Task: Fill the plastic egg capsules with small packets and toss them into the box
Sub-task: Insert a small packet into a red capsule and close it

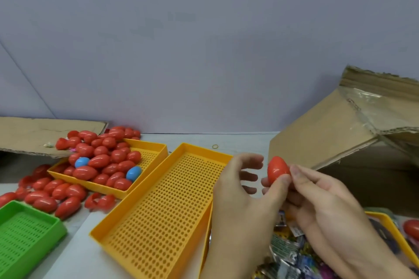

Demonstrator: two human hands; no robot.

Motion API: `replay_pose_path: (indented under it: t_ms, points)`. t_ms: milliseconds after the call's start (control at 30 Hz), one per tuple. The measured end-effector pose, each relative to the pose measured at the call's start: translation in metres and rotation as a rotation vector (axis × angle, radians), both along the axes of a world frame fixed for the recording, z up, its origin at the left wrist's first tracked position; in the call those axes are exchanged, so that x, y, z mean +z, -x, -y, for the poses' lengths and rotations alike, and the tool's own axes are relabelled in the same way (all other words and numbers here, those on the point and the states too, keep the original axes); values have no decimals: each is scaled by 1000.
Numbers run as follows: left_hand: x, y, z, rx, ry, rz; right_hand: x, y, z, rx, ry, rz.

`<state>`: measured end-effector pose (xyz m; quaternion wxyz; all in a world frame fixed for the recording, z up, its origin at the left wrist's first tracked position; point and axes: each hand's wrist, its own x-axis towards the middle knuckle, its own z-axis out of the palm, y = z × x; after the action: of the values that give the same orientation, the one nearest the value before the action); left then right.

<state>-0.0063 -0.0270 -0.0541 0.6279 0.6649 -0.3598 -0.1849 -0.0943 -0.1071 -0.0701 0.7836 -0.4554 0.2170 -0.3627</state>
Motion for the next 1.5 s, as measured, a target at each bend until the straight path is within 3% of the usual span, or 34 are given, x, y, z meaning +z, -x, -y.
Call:
replay_pose_path:
  t_ms: [133, 800, 1233, 1500]
  points:
    - [4, 3, -1, -48, 21, -114, 1, 0, -2, 4, -17, 35]
    - [-1, 3, 1, 30, 80, 117, 4, 0, -6, 78, 58, 54]
    - [0, -3, 2, -55, 131, -267, -1, 3, -1, -11, 157, -11]
    - [-2, -3, 3, -117, 132, -363, -6, 5, 0, -121, 360, -107]
